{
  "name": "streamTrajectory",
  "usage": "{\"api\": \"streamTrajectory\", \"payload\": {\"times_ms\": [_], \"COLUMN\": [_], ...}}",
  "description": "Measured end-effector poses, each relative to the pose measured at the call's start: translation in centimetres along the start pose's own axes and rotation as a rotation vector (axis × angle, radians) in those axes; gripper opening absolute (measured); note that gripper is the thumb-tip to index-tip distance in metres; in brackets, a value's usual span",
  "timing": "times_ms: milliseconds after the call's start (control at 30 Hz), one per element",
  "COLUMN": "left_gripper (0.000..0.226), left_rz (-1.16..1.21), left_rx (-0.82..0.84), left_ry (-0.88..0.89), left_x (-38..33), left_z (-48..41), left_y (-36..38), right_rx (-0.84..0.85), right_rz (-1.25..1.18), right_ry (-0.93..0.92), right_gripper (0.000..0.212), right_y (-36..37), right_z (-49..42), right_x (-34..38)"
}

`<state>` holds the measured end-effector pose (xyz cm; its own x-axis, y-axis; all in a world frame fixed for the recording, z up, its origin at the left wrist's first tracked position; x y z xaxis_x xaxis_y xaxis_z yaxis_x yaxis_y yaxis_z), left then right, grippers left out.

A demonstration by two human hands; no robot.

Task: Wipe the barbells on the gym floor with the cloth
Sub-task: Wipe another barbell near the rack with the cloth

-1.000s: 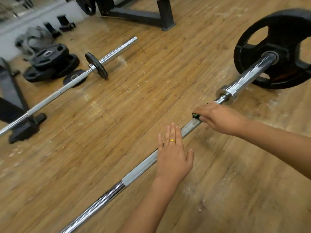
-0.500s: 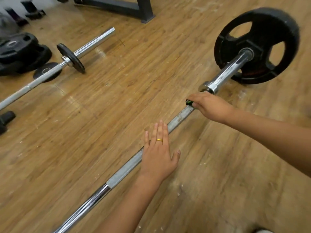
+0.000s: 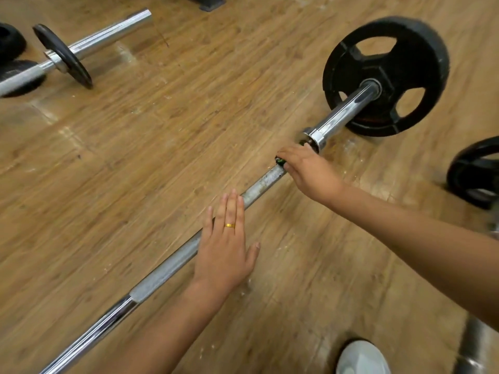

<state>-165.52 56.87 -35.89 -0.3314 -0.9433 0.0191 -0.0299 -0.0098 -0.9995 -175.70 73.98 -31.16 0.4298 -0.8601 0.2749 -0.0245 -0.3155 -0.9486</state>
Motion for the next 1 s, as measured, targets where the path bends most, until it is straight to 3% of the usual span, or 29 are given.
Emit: {"api": "streamTrajectory", "payload": {"times_ms": [133,233,600,667,833,1000], "left_gripper": [0.092,0.090,0.089,0.089,0.089,0.088], "left_rz": [-0.009,-0.009,-0.054,-0.083,-0.110,-0.107], "left_rx": [-0.009,-0.028,-0.064,-0.078,-0.071,-0.037], "left_ry": [-0.016,-0.011,0.007,0.027,0.011,0.015], "left_x": [-0.5,-0.7,-0.3,-0.1,0.7,1.9], "left_z": [0.2,0.5,0.2,0.0,-0.6,-1.4], "left_y": [0.0,-0.1,-0.2,-0.2,-0.2,0.0], "right_rx": [0.009,0.028,-0.149,-0.157,-0.061,-0.131], "right_rz": [-0.071,-0.057,-0.138,-0.109,-0.104,-0.072], "right_ry": [-0.207,-0.262,0.121,0.107,-0.222,-0.028], "right_gripper": [0.033,0.033,0.032,0.031,0.034,0.025], "right_y": [2.4,2.4,0.5,0.9,2.6,1.4], "right_z": [1.4,1.3,0.7,0.4,0.2,-2.4], "right_x": [6.1,5.3,-3.0,-1.9,3.0,-0.4]}}
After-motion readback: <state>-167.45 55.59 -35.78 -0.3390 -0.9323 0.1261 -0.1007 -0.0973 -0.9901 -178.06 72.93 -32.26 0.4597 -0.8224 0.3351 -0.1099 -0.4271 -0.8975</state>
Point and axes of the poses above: each hand's wrist, its own z-axis away from the middle knuckle, its own y-axis out of the palm, x = y × z, the point moved 10 cm from there along -z, towards the middle knuckle, and after that the axes turned 6 degrees about -y, right-handed, at the moved point
